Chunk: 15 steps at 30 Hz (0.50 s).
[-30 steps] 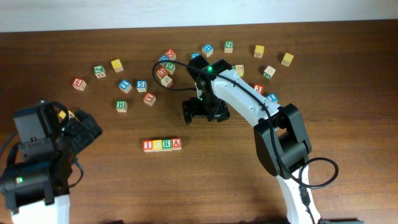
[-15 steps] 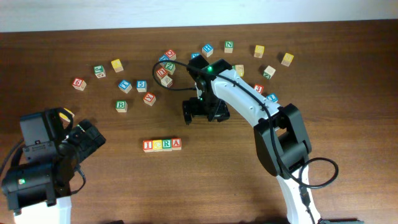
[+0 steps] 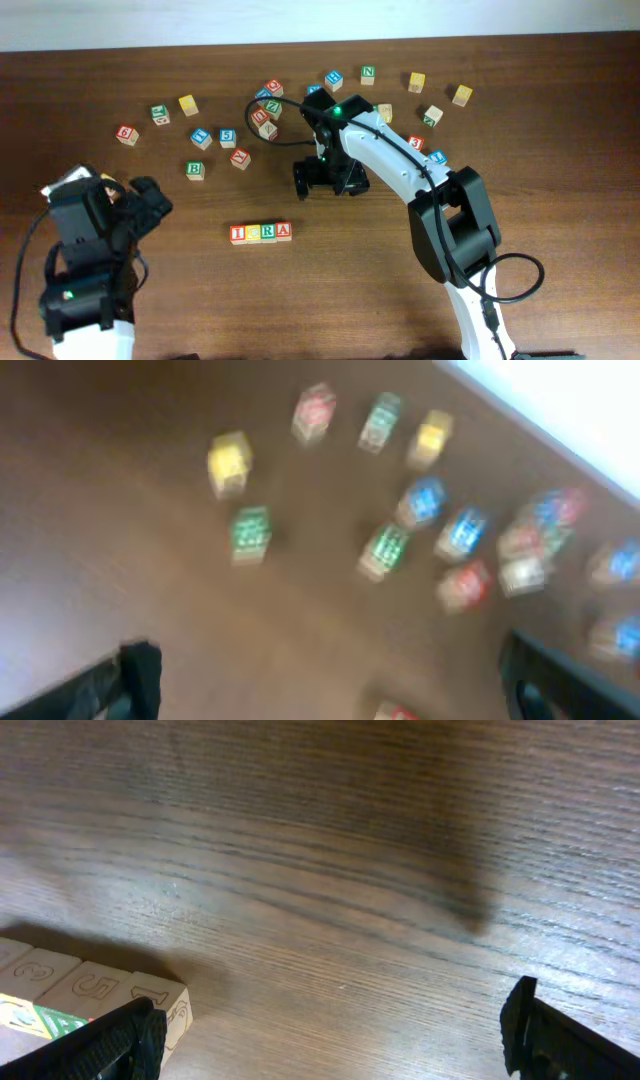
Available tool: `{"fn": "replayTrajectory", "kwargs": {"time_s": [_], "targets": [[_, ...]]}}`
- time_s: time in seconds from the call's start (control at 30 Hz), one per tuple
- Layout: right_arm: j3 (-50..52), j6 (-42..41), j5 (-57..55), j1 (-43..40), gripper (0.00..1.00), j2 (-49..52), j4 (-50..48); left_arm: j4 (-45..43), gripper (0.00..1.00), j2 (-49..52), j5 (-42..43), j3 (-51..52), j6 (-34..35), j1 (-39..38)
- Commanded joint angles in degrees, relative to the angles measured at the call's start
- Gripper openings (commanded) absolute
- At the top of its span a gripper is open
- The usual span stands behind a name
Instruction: Spell out ICRA
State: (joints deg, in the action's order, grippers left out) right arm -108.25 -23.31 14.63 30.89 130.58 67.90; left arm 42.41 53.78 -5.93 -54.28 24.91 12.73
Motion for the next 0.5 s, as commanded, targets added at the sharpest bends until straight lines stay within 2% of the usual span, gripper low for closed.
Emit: {"fn": "replayTrajectory", "kwargs": {"time_s": [0.0, 0.1, 0.37, 0.47], "targets": [[-1.05, 0.52, -0.28, 0.15, 0.98, 0.94, 0.0, -11.69, 0.99, -4.48, 0.15, 5.77, -0.13, -0.39], [-1.05, 0.52, -0.28, 0.15, 0.98, 0.94, 0.0, -20.48, 0.99, -7.93, 0.15, 10.1, -0.13, -1.9], [-1.05, 0.52, -0.28, 0.15, 0.98, 0.94, 0.0, -16.81, 0.99, -16.81, 0.17, 14.19, -0.13, -6.47], [-1.05, 0.52, -0.28, 0.15, 0.98, 0.94, 0.0, -18.62, 0.99, -18.58, 0.15, 14.34, -0.13, -7.02]]}}
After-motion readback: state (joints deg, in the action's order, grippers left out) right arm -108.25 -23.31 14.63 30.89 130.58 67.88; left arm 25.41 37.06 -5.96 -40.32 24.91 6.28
